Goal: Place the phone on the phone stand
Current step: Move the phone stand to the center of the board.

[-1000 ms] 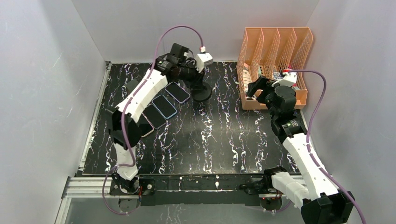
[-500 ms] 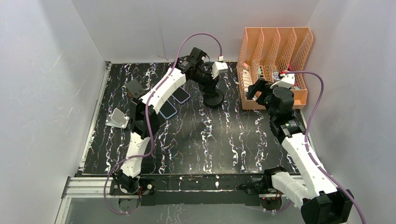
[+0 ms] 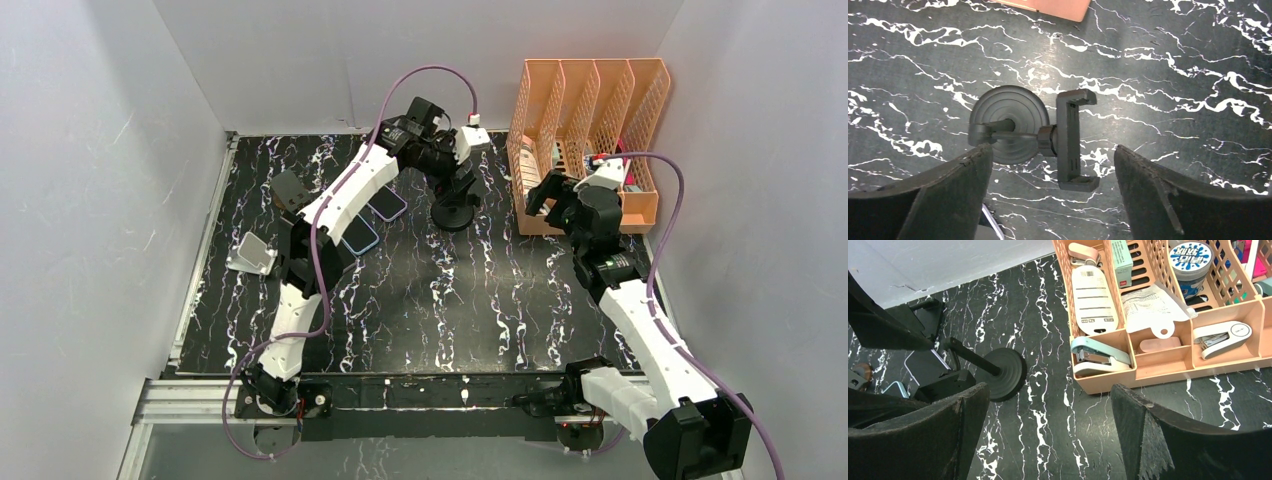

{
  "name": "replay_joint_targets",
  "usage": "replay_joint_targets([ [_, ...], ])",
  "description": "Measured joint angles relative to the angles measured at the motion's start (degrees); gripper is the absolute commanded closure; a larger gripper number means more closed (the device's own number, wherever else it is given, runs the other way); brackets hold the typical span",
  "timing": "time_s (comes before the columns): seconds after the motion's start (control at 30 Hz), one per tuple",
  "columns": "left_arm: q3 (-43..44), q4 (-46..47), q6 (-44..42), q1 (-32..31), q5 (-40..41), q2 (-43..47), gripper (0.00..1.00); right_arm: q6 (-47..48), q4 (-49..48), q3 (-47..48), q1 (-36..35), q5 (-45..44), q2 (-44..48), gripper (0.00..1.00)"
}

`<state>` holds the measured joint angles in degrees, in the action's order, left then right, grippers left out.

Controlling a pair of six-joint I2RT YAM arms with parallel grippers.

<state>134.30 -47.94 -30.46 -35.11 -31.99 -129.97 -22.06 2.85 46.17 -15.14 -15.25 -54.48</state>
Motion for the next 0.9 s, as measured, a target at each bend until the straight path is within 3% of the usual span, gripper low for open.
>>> replay_joint_targets([
  [0.1, 0.1, 1.3, 0.5, 0.0, 0.8, 0.0, 0.02, 0.0, 0.0, -0.4, 0.0, 0.0, -0.1, 0.01],
  [0.33, -1.5, 5.7, 3.8, 1.2, 0.0, 1.4, 0.02, 1.0, -2.5, -1.5, 0.0, 1.4, 0.3, 0.01],
  [0.43, -13.0, 14.1, 10.6, 5.8, -5.6, 8.7, 0.02, 2.5, -6.3, -4.8, 0.0, 4.3, 3.6, 0.03],
  [0.53, -33.4, 30.8, 22.0, 16.0, -9.0, 22.1, 0.02, 4.5, -9.9, -5.6, -0.2, 9.1, 5.6, 0.06],
  [0.6, -44.9, 40.1, 29.9, 23.9, -8.0, 31.0, 0.02, 6.8, -12.0, -3.6, -1.2, 13.1, 3.8, 0.05],
  [0.7, -53.0, 46.5, 38.2, 31.5, -4.3, 39.6, 0.02, 11.1, -13.3, 3.1, -5.0, 17.9, -2.8, 0.02],
  [0.9, -61.6, 44.5, 42.5, 30.1, 10.1, 50.8, 0.02, 20.4, -10.6, 21.4, -15.2, 21.8, -19.5, 0.01],
])
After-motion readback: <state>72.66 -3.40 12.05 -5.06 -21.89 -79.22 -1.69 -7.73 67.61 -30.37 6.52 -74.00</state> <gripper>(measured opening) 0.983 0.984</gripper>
